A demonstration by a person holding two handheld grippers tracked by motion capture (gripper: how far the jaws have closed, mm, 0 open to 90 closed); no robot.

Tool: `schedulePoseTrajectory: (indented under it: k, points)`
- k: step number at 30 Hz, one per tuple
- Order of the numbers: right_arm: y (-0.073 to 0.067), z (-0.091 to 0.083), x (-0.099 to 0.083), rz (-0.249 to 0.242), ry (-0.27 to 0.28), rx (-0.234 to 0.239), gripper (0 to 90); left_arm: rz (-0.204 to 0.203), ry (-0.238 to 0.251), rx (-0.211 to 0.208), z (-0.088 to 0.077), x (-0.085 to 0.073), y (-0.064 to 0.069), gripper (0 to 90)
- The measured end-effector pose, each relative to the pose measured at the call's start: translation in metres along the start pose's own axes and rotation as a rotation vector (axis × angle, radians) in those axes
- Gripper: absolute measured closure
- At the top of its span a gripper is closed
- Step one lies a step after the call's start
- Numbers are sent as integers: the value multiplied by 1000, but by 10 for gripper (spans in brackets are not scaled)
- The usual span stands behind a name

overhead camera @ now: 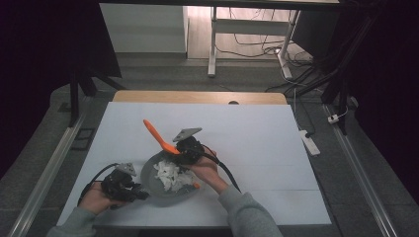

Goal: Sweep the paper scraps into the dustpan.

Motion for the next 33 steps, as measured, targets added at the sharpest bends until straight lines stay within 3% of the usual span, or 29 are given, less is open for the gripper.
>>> schedulePoseTrajectory:
  k: [4, 11, 21, 27, 33]
  points:
    - [1, -12, 7, -14, 56, -26, 703, 0, -1, 1, 0, 0, 0, 612]
    - [7, -49, 14, 9, 138, -83, 703, 2, -1, 0, 0, -1, 0, 612]
    - [15, -82, -7, 41, 137, -176, 703, 0, -1, -1, 0, -1, 1, 612]
    - [53, -85, -18, 108, 100, -281, 703, 1, -2, 1, 0, -1, 1, 612]
    - [89, -71, -27, 182, 34, -351, 703, 0, -1, -4, 0, -1, 0, 612]
Point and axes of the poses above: each handheld gripper's, and its own axes: z roughly forward along the jaws, x roughly out of its top, y roughly to its right, the point moved 4 cm from there along z, roughly forward along the jaws, and after that the axes turned 12 degrees about x, right-handed, at the moved point
